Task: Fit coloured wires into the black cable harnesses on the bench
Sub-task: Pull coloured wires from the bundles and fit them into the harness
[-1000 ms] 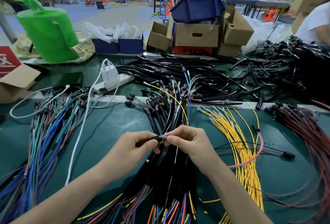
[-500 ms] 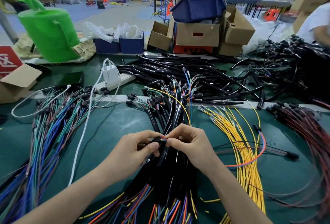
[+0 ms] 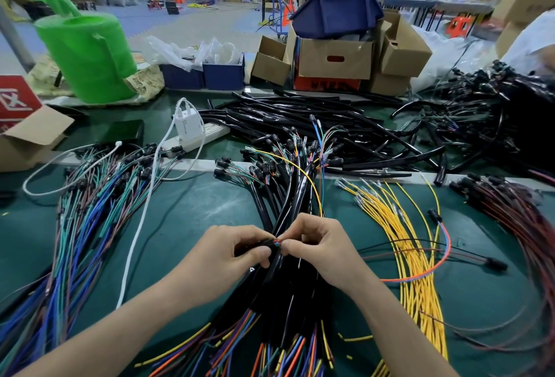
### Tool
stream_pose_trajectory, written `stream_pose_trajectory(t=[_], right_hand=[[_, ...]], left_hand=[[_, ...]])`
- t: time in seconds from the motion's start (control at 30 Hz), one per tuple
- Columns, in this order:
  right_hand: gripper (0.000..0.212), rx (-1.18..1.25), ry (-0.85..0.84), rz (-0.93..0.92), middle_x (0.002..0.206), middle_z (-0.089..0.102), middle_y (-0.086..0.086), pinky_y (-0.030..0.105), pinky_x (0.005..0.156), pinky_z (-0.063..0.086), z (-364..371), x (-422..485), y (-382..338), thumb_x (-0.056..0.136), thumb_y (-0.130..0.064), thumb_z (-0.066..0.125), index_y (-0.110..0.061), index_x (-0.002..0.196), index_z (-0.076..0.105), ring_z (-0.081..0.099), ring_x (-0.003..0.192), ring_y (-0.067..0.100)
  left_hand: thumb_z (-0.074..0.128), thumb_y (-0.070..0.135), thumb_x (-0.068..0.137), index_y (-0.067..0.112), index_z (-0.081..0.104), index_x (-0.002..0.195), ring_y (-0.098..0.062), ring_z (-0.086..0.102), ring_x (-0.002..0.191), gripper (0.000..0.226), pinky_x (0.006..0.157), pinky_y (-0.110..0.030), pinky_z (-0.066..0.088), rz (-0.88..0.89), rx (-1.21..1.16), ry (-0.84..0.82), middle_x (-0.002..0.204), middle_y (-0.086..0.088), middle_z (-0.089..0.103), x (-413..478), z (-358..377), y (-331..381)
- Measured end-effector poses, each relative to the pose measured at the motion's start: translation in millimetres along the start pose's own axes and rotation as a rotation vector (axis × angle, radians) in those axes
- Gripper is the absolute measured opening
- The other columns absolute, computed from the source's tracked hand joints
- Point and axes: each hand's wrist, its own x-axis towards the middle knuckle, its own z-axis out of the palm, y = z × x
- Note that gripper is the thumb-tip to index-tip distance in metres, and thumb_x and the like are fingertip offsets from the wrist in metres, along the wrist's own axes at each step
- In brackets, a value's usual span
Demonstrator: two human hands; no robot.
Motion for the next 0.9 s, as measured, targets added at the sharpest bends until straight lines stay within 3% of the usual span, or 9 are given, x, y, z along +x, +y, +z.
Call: stream_pose_trajectory(t=[0.13,0.2,0.37,0.53,0.7,0.8,0.9], right_hand=[[0.023,-0.087,-0.03,0.015,0.064,0.064,-0.004,0.021,0.059,0.043,1,0,1,0.077,0.003,0.067,-0.019,0.068,0.066,0.053,0.061,0.009],[0.022,-0.147,-0.044,0.007,0.066,0.064,-0.004,0.022,0.061,0.045,1,-1,1,0.077,0.001,0.066,-0.019,0.068,0.066,0.056,0.062,0.007],[0.011,-0.207,-0.077,-0.006,0.069,0.066,0.0,0.021,0.063,0.045,1,-2,1,0.078,-0.002,0.067,-0.012,0.073,0.068,0.057,0.064,0.004],[0.009,-0.14,-0.081,-0.018,0.073,0.069,0.005,0.02,0.067,0.049,-3,0,3,0.079,-0.002,0.07,-0.009,0.082,0.067,0.062,0.068,0.008],[0.007,-0.159,-0.084,-0.04,0.076,0.07,0.008,0.028,0.07,0.052,-3,-1,2,0.079,-0.001,0.07,-0.008,0.079,0.068,0.065,0.072,0.015],[0.015,-0.208,-0.052,-0.075,0.077,0.065,0.006,0.024,0.062,0.045,-2,-2,-1,0.081,0.005,0.059,-0.008,0.078,0.065,0.057,0.066,0.012],[0.017,-0.27,-0.064,-0.109,0.078,0.056,0.002,0.026,0.06,0.04,3,-2,-2,0.078,0.007,0.051,-0.009,0.08,0.055,0.048,0.064,0.011]], left_hand=[[0.065,0.014,0.088,0.034,0.069,0.09,0.004,0.06,0.065,0.021,0.064,-0.01,0.042,-0.021,0.105,-0.058,0.068,0.019,0.067,1,-1,0],[0.065,0.016,0.088,0.031,0.071,0.09,0.0,0.061,0.067,0.016,0.066,-0.015,0.045,-0.042,0.171,-0.112,0.069,0.019,0.068,3,-1,-1],[0.064,0.016,0.089,0.029,0.069,0.077,0.009,0.053,0.058,0.018,0.057,-0.006,0.034,-0.043,0.27,-0.202,0.056,0.024,0.059,8,-4,2],[0.059,0.02,0.092,0.033,0.065,0.071,0.001,0.049,0.056,0.025,0.056,-0.016,0.035,-0.085,0.181,-0.234,0.063,0.017,0.065,12,-6,0],[0.056,0.017,0.093,0.029,0.068,0.075,0.001,0.043,0.05,0.025,0.051,-0.014,0.032,-0.109,0.049,-0.303,0.064,0.014,0.066,15,-4,-4],[0.055,0.015,0.094,0.013,0.071,0.088,0.0,0.043,0.047,0.017,0.046,-0.011,0.032,-0.166,-0.049,-0.303,0.065,0.008,0.067,17,-2,-7],[0.056,0.019,0.094,0.013,0.069,0.083,0.001,0.044,0.045,0.018,0.045,-0.01,0.032,-0.136,-0.009,-0.332,0.062,0.009,0.067,19,2,-3]])
